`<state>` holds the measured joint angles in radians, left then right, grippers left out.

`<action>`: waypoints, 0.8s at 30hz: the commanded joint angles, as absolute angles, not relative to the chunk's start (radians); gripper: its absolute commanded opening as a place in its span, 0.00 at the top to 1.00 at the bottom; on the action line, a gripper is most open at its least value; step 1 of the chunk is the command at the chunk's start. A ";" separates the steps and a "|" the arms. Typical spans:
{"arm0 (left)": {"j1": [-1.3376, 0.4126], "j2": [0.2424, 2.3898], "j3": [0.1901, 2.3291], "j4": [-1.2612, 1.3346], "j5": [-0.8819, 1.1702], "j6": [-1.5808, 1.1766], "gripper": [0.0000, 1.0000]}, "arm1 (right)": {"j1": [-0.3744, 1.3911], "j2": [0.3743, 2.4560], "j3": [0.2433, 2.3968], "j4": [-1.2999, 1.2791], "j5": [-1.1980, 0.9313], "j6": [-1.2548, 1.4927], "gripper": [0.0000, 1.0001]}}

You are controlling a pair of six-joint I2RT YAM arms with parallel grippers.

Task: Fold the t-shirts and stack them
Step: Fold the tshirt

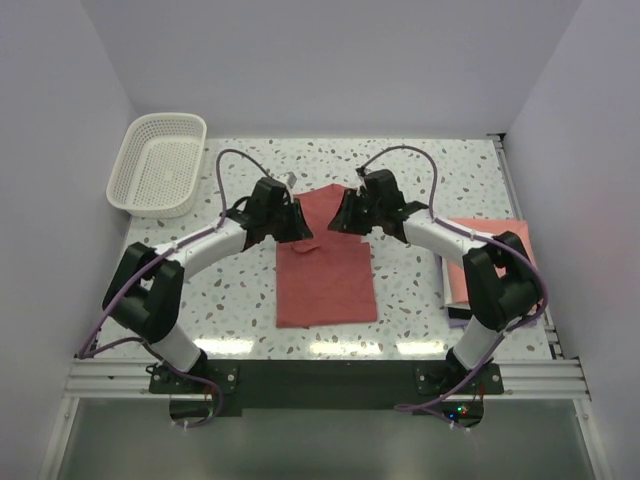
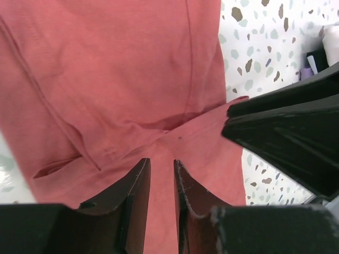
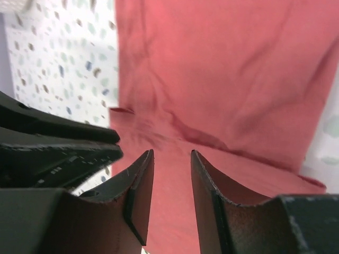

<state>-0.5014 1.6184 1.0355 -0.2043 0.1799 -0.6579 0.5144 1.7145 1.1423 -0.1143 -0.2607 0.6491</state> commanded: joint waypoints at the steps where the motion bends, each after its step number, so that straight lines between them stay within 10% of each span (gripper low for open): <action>1: -0.508 1.661 1.017 -0.088 0.221 -0.699 0.72 | 0.514 1.713 1.077 -0.058 -0.302 0.675 0.63; 24: -0.468 1.687 0.925 -0.083 0.066 -0.675 0.74 | 0.356 1.819 0.971 -0.028 -0.345 0.640 0.65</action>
